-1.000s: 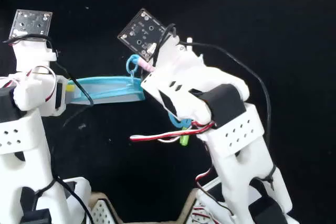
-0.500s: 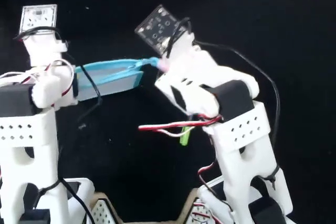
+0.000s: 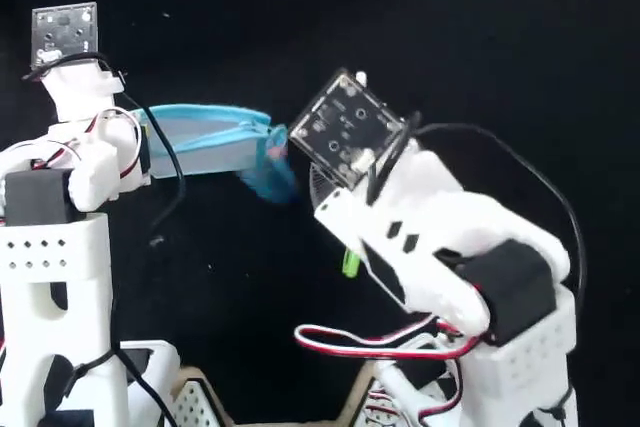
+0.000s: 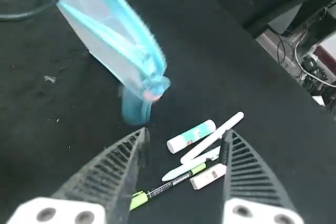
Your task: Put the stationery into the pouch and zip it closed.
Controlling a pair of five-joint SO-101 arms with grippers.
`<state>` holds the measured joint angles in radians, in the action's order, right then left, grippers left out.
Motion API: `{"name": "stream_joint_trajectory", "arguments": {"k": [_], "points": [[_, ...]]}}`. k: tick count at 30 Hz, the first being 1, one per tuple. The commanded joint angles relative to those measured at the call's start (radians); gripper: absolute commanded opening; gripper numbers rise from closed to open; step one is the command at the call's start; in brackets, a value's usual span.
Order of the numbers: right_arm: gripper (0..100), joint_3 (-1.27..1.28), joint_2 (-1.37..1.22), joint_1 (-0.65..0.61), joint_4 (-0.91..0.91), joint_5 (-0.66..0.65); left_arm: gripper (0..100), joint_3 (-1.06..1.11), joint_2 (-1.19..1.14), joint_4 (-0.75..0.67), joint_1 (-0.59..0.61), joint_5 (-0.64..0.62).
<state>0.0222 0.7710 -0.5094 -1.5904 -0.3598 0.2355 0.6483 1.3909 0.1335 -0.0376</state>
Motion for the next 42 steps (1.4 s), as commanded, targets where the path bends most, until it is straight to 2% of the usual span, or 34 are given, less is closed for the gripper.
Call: {"name": "stream_joint_trajectory", "arguments": {"k": [1,4,13,17,21,25,31,35,42], "points": [[23.0,-0.005,0.035,-0.012,0.031,0.014,3,0.022,-0.005,-0.009,-0.019,-0.012],[23.0,-0.001,0.021,0.021,0.034,0.071,3,0.028,-0.003,-0.008,-0.016,-0.017],[23.0,0.154,-0.275,0.381,0.040,0.261,3,0.074,-0.002,-0.017,-0.024,-0.012],[22.9,0.295,-0.414,0.454,0.190,0.322,3,0.119,-0.002,-0.017,-0.025,-0.011],[22.9,0.446,-0.513,0.463,0.422,0.344,3,0.153,0.000,-0.017,-0.025,-0.011],[22.9,0.492,-0.616,0.497,0.597,0.385,3,0.185,0.000,-0.017,-0.025,-0.011],[22.9,0.420,-0.773,0.520,0.724,0.390,3,0.182,0.000,-0.012,-0.025,-0.017],[22.9,0.387,-0.888,0.520,0.815,0.497,3,0.183,0.000,-0.011,-0.025,-0.017],[22.9,0.321,-0.974,0.525,0.825,0.526,3,0.202,0.000,-0.015,-0.025,-0.015]]}}
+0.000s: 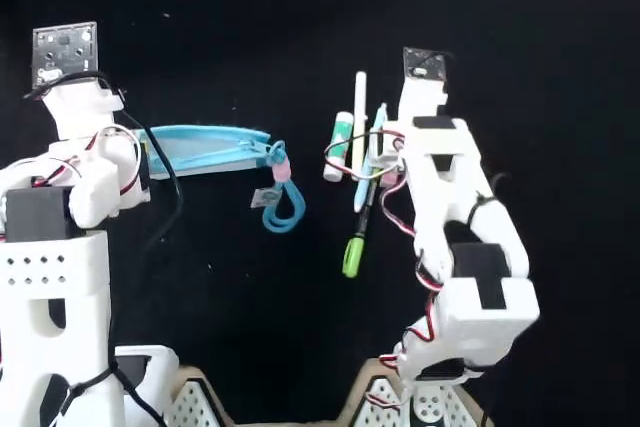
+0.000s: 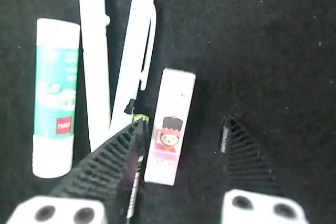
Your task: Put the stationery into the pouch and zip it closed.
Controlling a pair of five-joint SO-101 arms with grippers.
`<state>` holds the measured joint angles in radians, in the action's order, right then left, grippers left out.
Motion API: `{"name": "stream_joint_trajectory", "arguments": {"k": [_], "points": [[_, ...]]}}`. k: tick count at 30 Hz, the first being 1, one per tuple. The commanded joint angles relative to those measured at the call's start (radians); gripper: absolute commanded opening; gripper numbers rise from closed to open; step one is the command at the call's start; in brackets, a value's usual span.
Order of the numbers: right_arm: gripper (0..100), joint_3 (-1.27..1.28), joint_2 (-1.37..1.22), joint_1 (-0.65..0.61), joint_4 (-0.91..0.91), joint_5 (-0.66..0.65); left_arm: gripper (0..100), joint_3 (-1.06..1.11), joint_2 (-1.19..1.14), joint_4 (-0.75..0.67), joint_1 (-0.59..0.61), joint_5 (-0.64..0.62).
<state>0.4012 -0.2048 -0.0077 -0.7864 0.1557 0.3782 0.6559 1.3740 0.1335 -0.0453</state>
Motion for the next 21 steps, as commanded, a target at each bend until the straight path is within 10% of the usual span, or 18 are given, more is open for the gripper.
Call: {"name": "stream_joint_trajectory", "arguments": {"k": [1,7,13,21], "points": [[21.8,-0.058,0.002,0.025,0.021,0.011,3,0.064,-0.008,0.002,-0.025,-0.008],[0.7,-0.058,-0.002,0.026,0.026,0.005,3,0.064,-0.008,0.003,-0.025,-0.006],[0.8,-0.102,0.024,0.095,-0.107,-0.006,3,0.064,-0.008,0.006,-0.025,-0.006],[2.0,-0.217,0.041,0.143,-0.476,-0.420,3,0.073,-0.008,0.003,-0.025,-0.008]]}}
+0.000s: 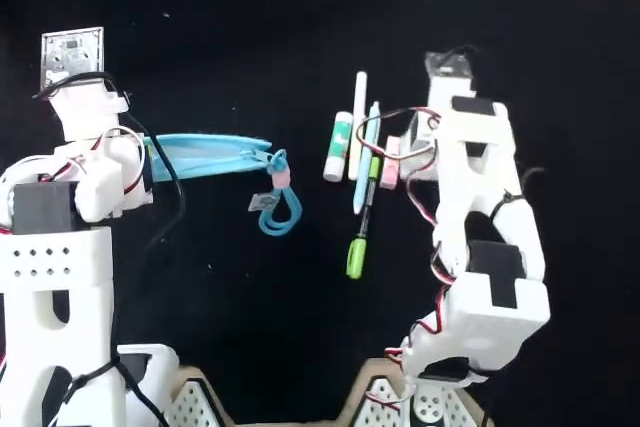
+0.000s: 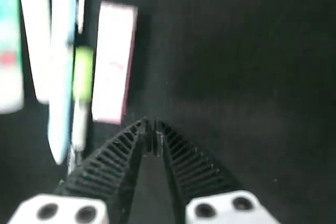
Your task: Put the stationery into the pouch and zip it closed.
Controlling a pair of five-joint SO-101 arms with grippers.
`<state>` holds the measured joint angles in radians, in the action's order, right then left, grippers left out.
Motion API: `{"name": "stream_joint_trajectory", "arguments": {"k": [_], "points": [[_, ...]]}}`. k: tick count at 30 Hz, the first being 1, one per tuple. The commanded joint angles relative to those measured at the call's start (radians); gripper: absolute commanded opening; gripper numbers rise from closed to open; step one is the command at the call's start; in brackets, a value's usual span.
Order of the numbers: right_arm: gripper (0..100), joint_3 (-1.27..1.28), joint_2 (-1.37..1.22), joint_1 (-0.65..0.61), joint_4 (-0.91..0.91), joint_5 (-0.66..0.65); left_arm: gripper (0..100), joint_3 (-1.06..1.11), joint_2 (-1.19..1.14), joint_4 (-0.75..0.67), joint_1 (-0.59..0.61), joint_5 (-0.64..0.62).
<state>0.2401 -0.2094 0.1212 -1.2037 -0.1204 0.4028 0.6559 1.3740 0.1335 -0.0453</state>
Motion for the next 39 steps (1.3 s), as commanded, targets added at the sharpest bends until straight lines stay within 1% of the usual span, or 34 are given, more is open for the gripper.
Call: {"name": "stream_joint_trajectory", "arguments": {"k": [1,3,4,6,7,9,11,14,18,29,31,33,34,36,39], "points": [[2.9,-0.062,0.036,0.014,-0.058,-0.164,3,0.050,-0.008,0.002,-0.025,-0.008],[8.0,-0.108,0.019,0.012,-0.063,-0.147,3,0.050,-0.008,0.002,-0.025,-0.008],[11.6,-0.143,0.010,0.003,-0.064,-0.110,3,0.050,-0.008,0.002,-0.025,-0.008],[19.2,-0.208,-0.016,-0.020,-0.060,0.003,3,0.050,-0.008,0.002,-0.025,-0.008],[21.4,-0.240,-0.038,-0.034,-0.058,0.068,3,0.050,-0.008,0.002,-0.025,-0.008],[21.4,-0.315,-0.096,-0.071,-0.057,0.183,3,0.050,-0.008,0.002,-0.025,-0.008],[19.4,-0.392,-0.173,-0.104,-0.063,0.255,3,0.050,-0.008,0.002,-0.025,-0.008],[17.3,-0.509,-0.294,-0.141,-0.086,0.279,3,0.050,-0.008,0.005,-0.025,-0.008],[17.2,-0.722,-0.447,-0.140,-0.204,0.336,3,0.050,-0.008,0.008,-0.025,-0.008],[16.8,-1.325,-0.828,-0.133,-0.493,0.336,3,0.050,-0.008,0.008,-0.025,-0.006],[11.8,-1.415,-0.877,-0.132,-0.554,0.334,3,0.050,-0.008,0.008,-0.025,-0.006],[0.2,-1.471,-0.908,-0.121,-0.562,0.304,3,0.050,-0.008,0.008,-0.025,-0.006],[2.4,-1.478,-0.911,-0.109,-0.562,0.276,3,0.050,-0.008,0.008,-0.025,-0.006],[0.7,-1.478,-0.905,-0.092,-0.563,0.235,3,0.050,-0.008,0.008,-0.025,-0.006],[0.9,-1.434,-0.857,-0.072,-0.565,0.157,3,0.050,-0.008,0.006,-0.025,-0.006]]}}
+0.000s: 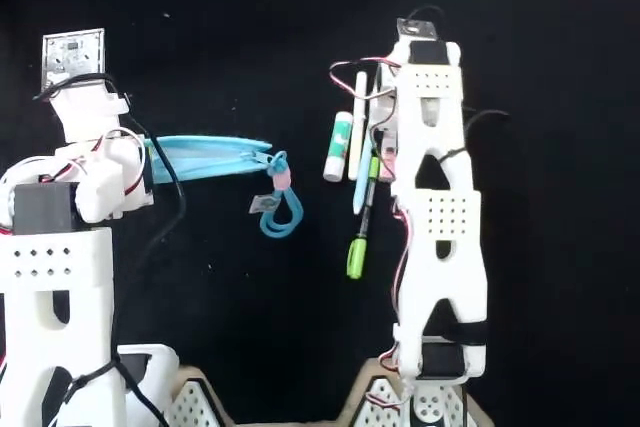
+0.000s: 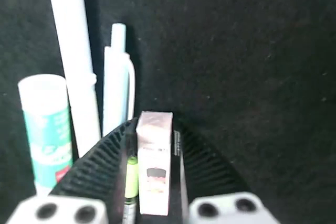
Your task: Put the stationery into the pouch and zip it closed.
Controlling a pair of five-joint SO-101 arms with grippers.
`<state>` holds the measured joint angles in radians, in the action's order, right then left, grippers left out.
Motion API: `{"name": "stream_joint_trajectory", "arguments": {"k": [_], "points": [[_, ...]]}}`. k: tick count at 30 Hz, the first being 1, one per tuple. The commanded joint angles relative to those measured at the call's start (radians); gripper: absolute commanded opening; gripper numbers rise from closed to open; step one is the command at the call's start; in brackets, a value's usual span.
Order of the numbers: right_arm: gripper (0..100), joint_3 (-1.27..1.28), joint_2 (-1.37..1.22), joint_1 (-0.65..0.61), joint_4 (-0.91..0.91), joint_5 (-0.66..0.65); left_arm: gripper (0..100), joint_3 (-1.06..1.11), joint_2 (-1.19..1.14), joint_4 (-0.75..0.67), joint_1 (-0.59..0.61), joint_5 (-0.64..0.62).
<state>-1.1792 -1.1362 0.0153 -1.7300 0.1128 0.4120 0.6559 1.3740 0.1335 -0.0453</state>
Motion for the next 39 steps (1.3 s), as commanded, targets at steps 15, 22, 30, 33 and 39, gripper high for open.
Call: {"name": "stream_joint_trajectory", "arguments": {"k": [15,22,30,33,39], "points": [[1.1,1.346,0.992,0.149,0.431,-0.549,3,0.041,-0.008,0.006,-0.025,-0.006],[15.2,1.639,1.141,0.132,0.565,-0.706,3,0.053,-0.008,0.002,-0.025,-0.008],[18.1,1.508,1.141,0.129,0.361,-0.769,3,0.054,-0.008,0.000,-0.025,-0.008],[18.7,1.469,1.141,0.114,0.287,-0.767,3,0.054,-0.008,0.000,-0.025,-0.008],[19.4,1.452,1.136,0.032,0.275,-0.772,3,0.054,-0.008,0.002,-0.025,-0.008]]}}
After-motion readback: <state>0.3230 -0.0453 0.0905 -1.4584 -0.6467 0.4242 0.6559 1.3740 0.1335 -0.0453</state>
